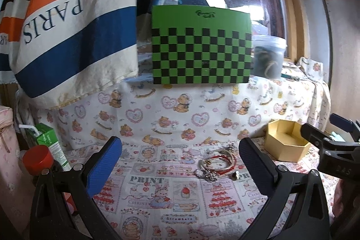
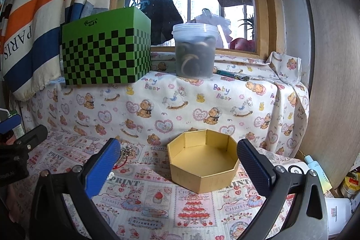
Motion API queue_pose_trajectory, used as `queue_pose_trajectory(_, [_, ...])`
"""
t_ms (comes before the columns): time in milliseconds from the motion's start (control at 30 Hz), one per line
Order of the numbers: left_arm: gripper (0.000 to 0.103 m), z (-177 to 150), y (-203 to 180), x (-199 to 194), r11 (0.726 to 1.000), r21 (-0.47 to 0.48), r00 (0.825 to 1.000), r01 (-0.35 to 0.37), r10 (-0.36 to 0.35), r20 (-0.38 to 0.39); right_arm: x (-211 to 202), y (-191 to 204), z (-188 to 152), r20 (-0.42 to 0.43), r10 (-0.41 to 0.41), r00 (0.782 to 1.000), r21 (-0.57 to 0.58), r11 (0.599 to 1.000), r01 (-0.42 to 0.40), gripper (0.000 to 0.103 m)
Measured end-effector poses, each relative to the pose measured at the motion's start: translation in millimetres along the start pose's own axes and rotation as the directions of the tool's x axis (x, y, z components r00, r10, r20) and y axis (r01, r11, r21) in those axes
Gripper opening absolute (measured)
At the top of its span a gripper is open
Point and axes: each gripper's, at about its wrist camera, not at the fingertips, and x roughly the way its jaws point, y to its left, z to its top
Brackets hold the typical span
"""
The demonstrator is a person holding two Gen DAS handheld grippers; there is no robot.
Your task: Organize jewelry
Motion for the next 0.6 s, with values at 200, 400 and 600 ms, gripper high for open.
queue_pose_trajectory(200, [0.103, 0.5, -1.1, 0.3, 1.0, 0.003, 1.0, -0.008, 0.008, -0.001, 0.7, -0.6, -0.3, -0.003, -0.004, 1.0, 0.007, 1.0, 0.004, 0.103])
queue_pose_trajectory(400, [0.103, 0.2, 0.0, 1.6, 1.0, 0.001, 1.0, -0.019, 0.019, -0.007, 0.8, -0.6, -0.7, -0.004, -0.006, 1.0, 0.01, 1.0, 0.006, 0.103])
queue_pose_trajectory(600, [0.103, 0.1, -0.5, 1.8, 1.0, 0.002, 1.0, -0.019, 0.019, -0.007, 0.7, -1.9, -0.6, -0.004, -0.01, 1.0, 0.017, 1.0, 0.01, 0.103])
